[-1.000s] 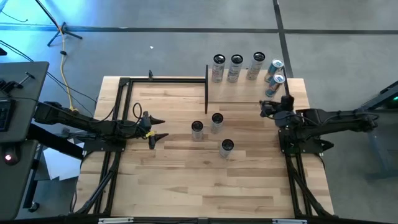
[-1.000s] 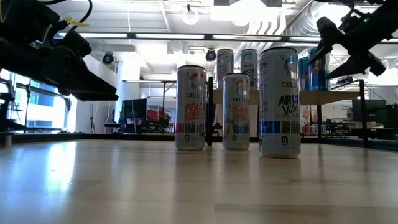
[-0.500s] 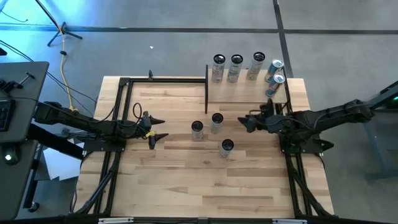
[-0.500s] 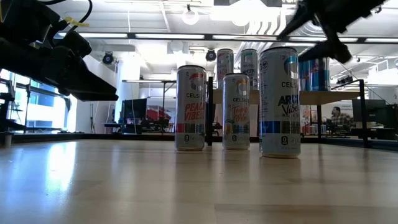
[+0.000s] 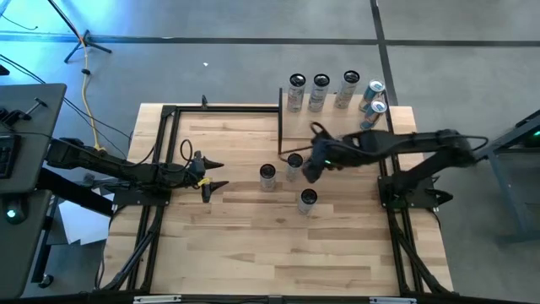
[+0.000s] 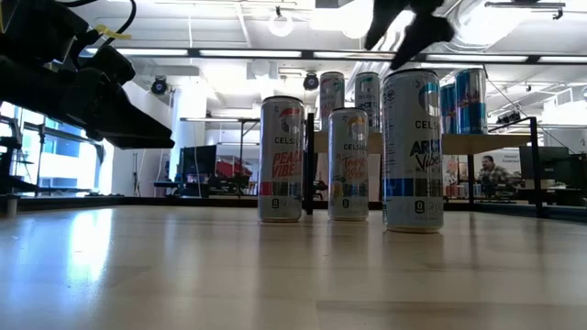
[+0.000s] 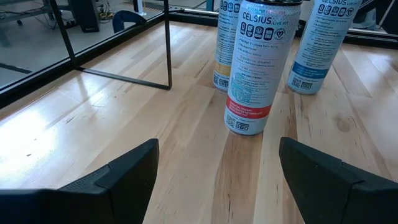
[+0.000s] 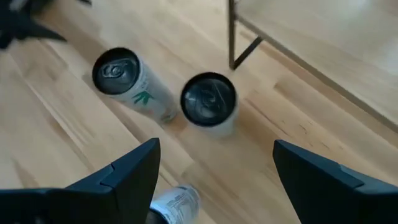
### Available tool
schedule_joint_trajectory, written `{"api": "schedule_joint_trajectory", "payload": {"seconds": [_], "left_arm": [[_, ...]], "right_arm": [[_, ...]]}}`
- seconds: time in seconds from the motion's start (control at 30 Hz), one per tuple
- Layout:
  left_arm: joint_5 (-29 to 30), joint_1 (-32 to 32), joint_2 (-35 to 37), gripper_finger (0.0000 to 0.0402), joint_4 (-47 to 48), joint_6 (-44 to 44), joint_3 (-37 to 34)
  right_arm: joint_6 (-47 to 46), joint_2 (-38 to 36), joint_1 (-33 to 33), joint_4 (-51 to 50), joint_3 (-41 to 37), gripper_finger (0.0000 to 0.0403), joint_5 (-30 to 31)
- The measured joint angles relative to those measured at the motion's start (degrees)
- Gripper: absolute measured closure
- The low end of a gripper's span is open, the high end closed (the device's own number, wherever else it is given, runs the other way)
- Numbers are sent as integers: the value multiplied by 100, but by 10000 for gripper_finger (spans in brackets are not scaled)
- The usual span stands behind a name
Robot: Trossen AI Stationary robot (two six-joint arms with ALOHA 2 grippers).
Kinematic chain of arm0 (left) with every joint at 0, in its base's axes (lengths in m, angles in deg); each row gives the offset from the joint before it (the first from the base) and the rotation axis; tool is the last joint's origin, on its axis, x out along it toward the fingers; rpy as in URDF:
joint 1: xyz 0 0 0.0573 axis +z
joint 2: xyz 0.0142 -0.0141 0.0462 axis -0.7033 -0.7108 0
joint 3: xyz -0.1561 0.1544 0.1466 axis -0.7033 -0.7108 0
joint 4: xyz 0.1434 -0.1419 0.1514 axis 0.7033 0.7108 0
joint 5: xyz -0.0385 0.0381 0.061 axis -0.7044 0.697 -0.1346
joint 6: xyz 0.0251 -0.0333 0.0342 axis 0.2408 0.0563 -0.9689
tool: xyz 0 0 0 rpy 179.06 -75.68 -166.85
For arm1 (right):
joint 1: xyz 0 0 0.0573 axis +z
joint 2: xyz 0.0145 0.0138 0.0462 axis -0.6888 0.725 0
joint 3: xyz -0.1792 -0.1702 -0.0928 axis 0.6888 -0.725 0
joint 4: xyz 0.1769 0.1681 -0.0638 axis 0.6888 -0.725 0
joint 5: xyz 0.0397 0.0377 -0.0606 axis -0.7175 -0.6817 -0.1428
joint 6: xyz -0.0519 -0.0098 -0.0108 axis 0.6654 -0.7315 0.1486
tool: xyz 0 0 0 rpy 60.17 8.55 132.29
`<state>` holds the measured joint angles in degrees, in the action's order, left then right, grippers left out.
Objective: Place canned beverage on shelf
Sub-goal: Put the white yellow soda can on the shelf aligned with the white yellow soda can
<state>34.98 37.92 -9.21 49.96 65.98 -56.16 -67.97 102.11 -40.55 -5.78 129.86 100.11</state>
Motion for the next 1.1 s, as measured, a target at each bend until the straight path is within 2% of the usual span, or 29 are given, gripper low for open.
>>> {"api": "schedule_joint_trajectory", "payload": {"seconds": [0.2,0.5,0.87,1.1], "left_arm": [[-2,-1,-2,96,-1,-1,1],[0,-1,0,96,0,-2,2],[0,1,-2,96,-2,-1,0],[-1,-1,-2,96,-2,-1,1]], "right_arm": [[570,1112,-515,-1019,1141,105,-859],[1694,2271,-984,-1562,2214,105,-1622],[1948,2760,-1468,-1589,2335,105,-2197],[1930,2916,-1539,-1478,2355,105,-2491]]}}
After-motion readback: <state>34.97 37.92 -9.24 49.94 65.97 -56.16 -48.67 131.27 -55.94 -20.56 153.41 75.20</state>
